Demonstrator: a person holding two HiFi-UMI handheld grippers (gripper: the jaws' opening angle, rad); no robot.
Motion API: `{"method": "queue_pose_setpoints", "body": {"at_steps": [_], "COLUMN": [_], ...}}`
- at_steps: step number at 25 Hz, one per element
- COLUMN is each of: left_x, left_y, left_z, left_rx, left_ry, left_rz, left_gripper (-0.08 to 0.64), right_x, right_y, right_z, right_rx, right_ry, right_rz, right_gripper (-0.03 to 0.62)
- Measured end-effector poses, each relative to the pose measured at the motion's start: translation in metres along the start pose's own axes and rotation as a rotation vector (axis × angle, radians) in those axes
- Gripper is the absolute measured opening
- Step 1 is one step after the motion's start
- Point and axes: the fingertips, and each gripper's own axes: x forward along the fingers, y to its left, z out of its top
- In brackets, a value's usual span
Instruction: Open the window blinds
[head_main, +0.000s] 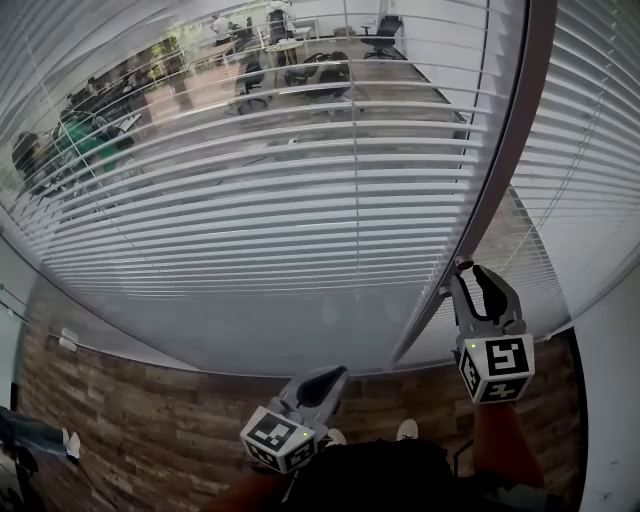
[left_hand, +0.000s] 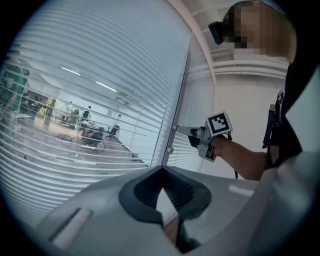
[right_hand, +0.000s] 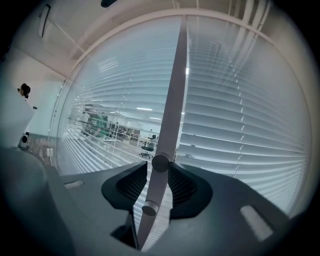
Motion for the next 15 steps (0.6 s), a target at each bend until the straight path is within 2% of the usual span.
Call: {"method": "queue_pose_setpoints", "body": {"at_steps": [3, 7, 9, 12, 15], "left_x": [-0.002, -0.008, -0.013, -0.018, -0.018], "left_y": [0.000, 0.000, 0.000, 0.001, 0.001], "left_z": [0.000, 0.001, 0.003, 0.003, 0.014], "left_rx": [0.002, -0.001, 0.002, 0.009, 0.011], "left_ry": [0.000, 0.004, 0.004, -0.001, -0.001], "left_rz": [-0.005, -0.017, -0.017, -0.034, -0.058], "left_gripper": [0.002, 0.002, 0.002, 0.002, 0.002], "right_x": [-0.004, -0.013, -0.020, -0.032, -0.040], "right_y": [0.007, 0.015, 0.024, 0.044, 0.059], "right_z": [0.004, 0.006, 0.003, -0.009, -0.010], "right_rx": [0.036, 0.142, 0.186, 0.217, 0.218], "right_ry": [-0.019, -0.037, -0.041, -0.021, 0.002], "right_rz": [0.035, 0.081, 0.106, 0.146, 0.192], "right_gripper": [0.156, 0.155, 0.121, 0.026, 0.025]}}
